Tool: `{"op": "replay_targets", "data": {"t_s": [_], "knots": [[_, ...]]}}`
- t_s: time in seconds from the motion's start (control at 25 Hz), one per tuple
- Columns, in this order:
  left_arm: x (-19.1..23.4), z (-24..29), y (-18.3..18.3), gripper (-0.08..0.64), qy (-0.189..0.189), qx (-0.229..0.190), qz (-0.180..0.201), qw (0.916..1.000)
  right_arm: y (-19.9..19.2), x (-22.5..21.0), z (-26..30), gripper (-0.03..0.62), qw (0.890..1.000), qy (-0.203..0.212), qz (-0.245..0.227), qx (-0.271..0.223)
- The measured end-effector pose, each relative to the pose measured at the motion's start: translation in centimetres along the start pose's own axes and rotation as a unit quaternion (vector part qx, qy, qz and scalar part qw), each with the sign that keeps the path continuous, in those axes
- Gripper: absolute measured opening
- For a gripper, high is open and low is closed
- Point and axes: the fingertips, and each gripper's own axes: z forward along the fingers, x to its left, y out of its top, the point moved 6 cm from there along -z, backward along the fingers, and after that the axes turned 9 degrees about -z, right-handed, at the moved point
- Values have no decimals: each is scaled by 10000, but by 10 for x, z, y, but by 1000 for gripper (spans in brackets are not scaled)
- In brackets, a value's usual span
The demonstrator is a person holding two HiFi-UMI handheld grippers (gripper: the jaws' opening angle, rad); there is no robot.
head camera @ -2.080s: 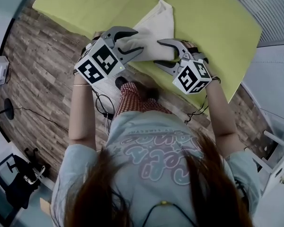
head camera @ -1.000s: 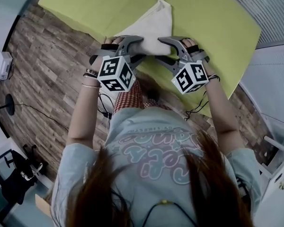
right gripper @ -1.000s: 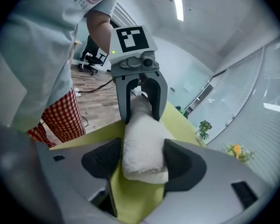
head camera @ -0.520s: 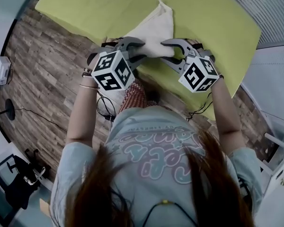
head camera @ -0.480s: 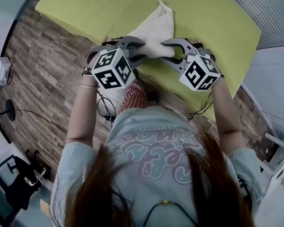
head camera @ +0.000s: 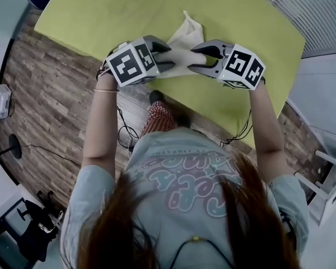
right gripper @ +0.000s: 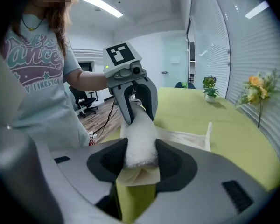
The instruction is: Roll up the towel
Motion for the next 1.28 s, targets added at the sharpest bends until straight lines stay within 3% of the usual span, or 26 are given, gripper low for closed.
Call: {"op": "replay_targets", "data": {"t_s": [0.48, 0.64, 0.76, 0.84, 0.92, 1.12, 1.28], "knots": [[34, 11, 9, 167, 453, -412, -90, 9981, -14, -28, -8, 207, 9921, -932, 269, -796], [34, 12, 7, 164, 526, -359, -58, 9979, 10, -14, -19, 266, 9851, -1505, -714, -424], [32, 11, 5, 163, 561, -356, 14, 9978, 29, 11, -5, 348, 9796, -1160, -1640, 27], [33, 11, 6, 163, 575, -378, 4, 9976, 18, 18, 16, 417, 9736, -927, -2009, 561], [33, 12, 8, 164, 708, -518, 29, 9961, 2, 14, 29, 436, 9657, -1060, -2184, 918], [37, -18, 9, 199, 1582, -1343, -109, 9782, -6, 7, 33, 436, 9665, -1349, -2025, 817], [22, -62, 4, 199, 1864, -1995, -345, 9614, -8, 7, 31, 436, 9674, -1372, -1977, 794]]}}
